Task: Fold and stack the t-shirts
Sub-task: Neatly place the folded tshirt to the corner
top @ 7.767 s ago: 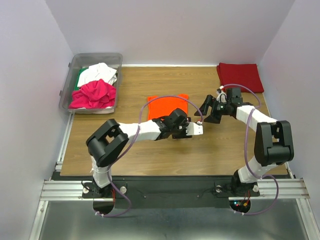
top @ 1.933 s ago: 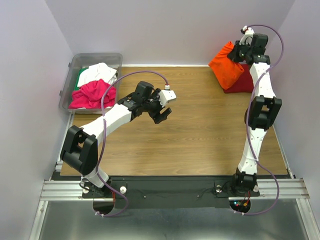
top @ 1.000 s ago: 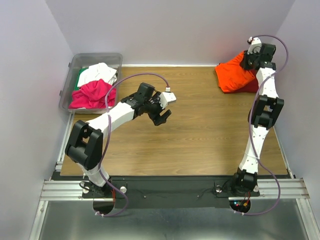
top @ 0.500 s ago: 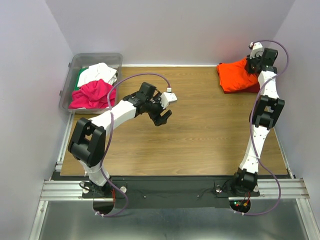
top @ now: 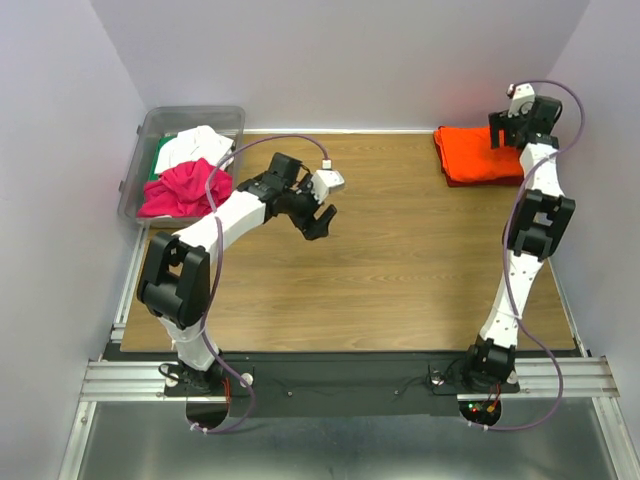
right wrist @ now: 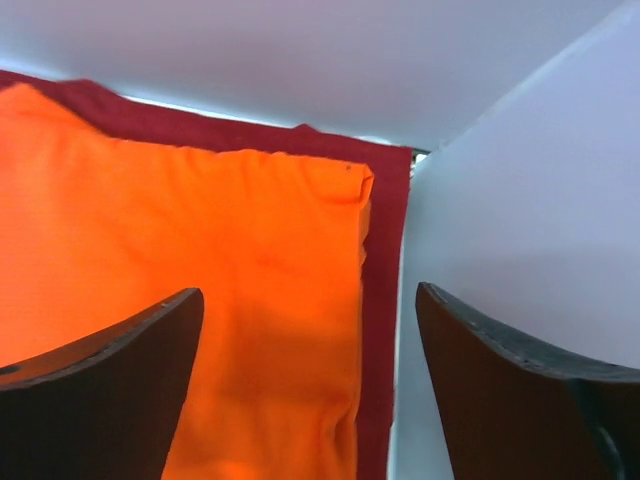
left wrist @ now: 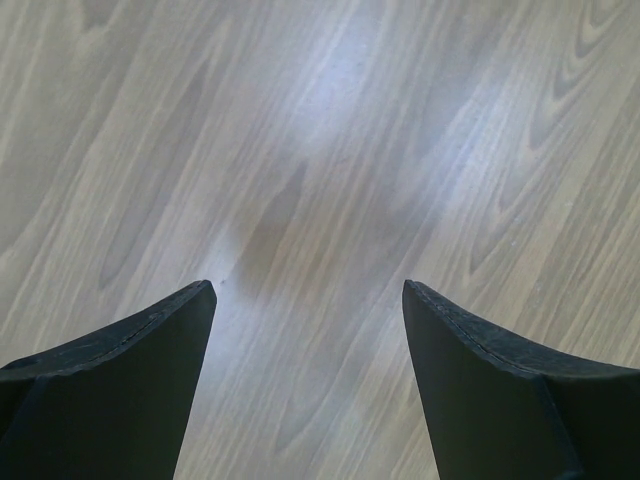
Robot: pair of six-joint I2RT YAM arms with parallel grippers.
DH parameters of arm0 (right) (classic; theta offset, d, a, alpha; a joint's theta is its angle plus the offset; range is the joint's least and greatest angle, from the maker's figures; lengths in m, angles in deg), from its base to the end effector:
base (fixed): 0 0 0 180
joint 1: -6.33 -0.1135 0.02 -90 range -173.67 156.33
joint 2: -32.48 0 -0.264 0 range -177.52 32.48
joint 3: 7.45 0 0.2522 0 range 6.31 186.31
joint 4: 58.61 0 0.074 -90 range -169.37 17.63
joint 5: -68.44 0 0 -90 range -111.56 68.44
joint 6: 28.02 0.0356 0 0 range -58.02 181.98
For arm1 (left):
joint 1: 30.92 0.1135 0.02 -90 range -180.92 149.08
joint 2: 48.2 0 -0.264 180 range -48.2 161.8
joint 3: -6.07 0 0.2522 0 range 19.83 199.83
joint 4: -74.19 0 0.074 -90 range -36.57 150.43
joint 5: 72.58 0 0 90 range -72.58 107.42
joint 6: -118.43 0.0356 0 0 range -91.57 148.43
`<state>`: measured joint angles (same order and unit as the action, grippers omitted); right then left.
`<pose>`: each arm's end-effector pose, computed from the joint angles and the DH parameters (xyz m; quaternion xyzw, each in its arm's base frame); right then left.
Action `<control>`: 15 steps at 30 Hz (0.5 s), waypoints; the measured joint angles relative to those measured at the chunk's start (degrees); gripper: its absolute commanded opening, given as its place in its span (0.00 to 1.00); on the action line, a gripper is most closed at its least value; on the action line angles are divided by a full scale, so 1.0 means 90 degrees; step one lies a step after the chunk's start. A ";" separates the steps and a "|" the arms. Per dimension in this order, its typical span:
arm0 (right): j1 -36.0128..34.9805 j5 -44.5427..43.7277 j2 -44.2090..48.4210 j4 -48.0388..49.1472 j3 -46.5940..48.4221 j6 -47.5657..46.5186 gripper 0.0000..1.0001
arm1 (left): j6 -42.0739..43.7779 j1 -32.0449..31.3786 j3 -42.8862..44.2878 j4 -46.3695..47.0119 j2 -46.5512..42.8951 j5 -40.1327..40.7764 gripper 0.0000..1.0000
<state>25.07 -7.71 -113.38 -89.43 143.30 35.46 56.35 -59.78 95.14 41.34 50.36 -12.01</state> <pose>0.5590 -0.1807 0.2357 -0.1209 0.8353 -0.1083 0.5254 0.3293 -0.2015 0.2623 0.5110 0.7295 -0.2356 0.3889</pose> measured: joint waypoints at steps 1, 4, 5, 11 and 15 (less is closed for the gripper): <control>0.0005 0.0046 0.0165 -0.0007 -0.0175 0.0092 1.00 | -0.0044 0.0092 0.0019 -0.0005 -0.0007 -0.0019 0.88; 0.0005 0.0304 0.0906 -0.0051 -0.0986 0.0423 1.00 | -0.0248 0.0316 0.0129 -0.0019 -0.0017 -0.0007 0.88; 0.0002 0.0442 0.1302 -0.0078 -0.1287 0.0554 1.00 | -0.0294 0.0372 0.0185 -0.0041 -0.0017 0.0007 0.88; 0.0002 0.1192 0.3254 -0.0493 -0.2052 0.1450 1.00 | -0.0750 0.0772 0.0561 0.0032 -0.0075 0.0041 0.88; 0.0002 0.1632 0.4580 -0.0627 -0.3031 0.1875 1.00 | -0.0959 0.0920 0.0554 0.0039 -0.0321 0.0311 0.88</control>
<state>25.10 6.98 -72.16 -95.07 116.02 52.33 47.72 -51.50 100.12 41.69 47.48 -9.21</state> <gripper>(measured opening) 0.999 0.877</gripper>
